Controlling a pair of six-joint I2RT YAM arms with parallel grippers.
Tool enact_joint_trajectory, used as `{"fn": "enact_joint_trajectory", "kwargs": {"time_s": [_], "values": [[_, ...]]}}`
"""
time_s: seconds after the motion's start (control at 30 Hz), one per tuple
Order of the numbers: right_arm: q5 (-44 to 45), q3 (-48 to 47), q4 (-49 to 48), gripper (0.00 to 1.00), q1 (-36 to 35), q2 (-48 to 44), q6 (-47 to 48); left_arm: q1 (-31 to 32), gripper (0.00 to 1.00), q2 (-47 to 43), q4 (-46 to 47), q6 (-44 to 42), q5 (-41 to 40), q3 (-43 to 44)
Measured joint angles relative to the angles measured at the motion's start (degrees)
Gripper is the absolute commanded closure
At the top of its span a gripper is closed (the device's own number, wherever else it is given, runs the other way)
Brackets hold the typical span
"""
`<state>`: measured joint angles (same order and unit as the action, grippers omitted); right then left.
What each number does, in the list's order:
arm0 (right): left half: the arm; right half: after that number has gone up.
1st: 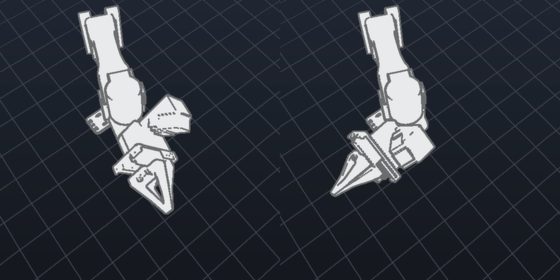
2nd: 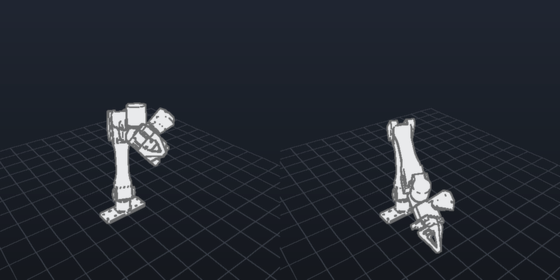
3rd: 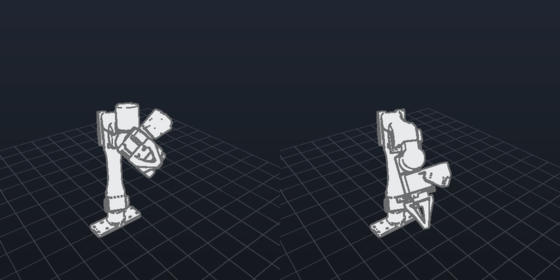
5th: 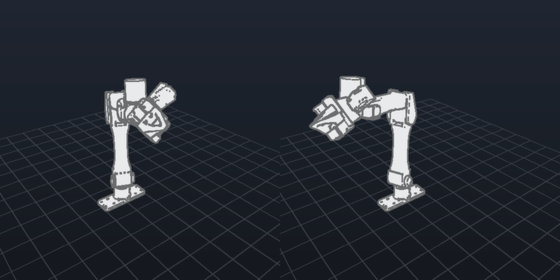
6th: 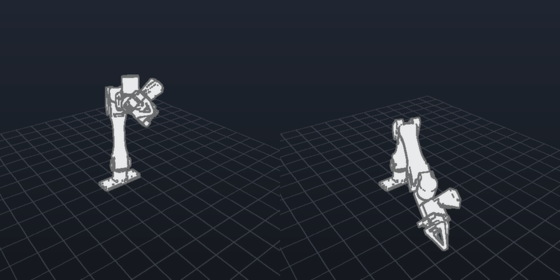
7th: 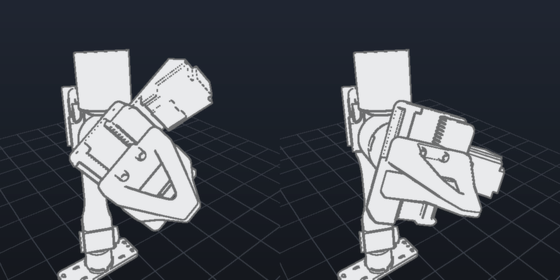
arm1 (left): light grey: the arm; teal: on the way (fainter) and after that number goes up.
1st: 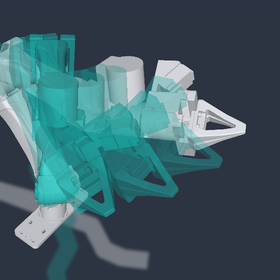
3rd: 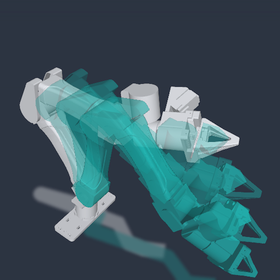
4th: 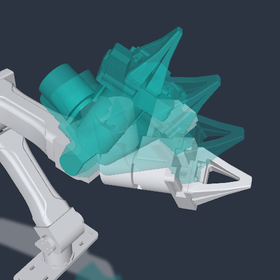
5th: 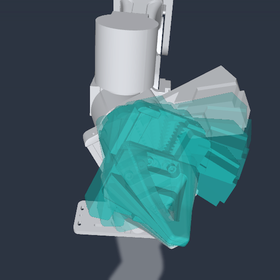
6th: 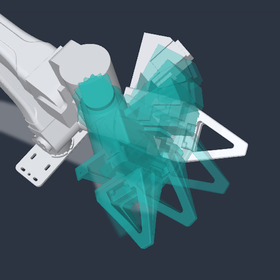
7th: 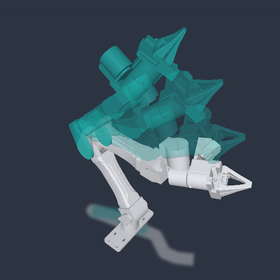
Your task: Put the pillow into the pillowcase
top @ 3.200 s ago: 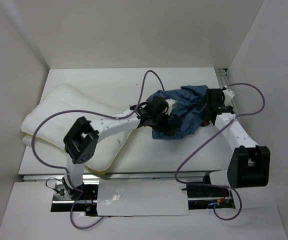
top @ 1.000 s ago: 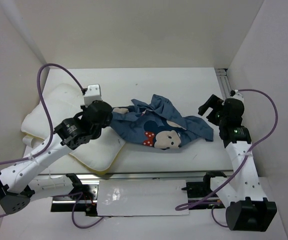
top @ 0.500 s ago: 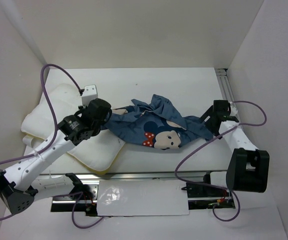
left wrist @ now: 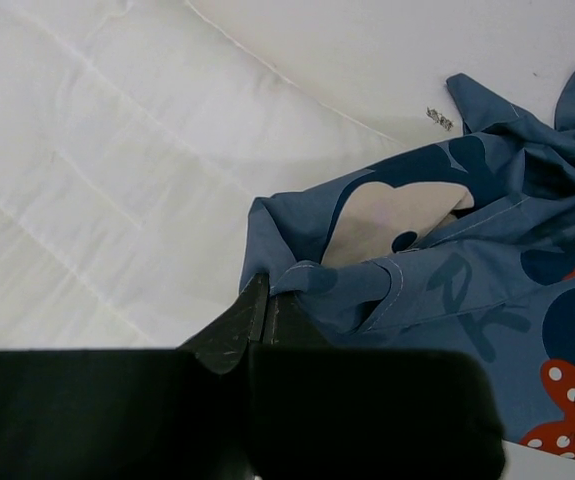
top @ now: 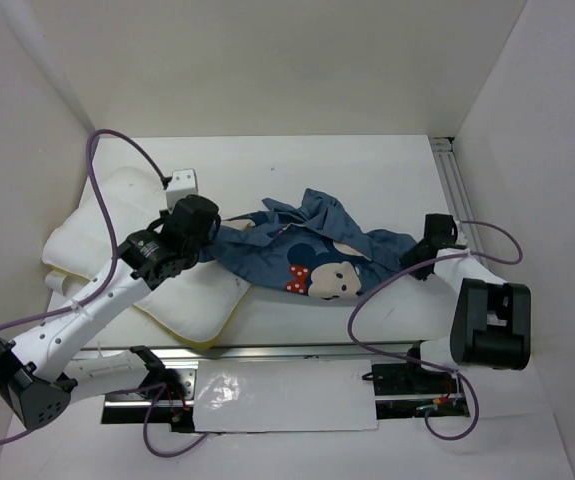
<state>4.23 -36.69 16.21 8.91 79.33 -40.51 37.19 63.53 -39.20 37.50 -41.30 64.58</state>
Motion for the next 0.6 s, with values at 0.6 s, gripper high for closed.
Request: {"fn": "enact_joint_trajectory", "kwargs": {"time_s": [0.6], "values": [[7.8, -58.3, 0.9, 1.0, 0.0, 1.0, 7.5, -7.1, 1.0, 24.7, 6.4, -16.7, 5.4, 52.0]]}}
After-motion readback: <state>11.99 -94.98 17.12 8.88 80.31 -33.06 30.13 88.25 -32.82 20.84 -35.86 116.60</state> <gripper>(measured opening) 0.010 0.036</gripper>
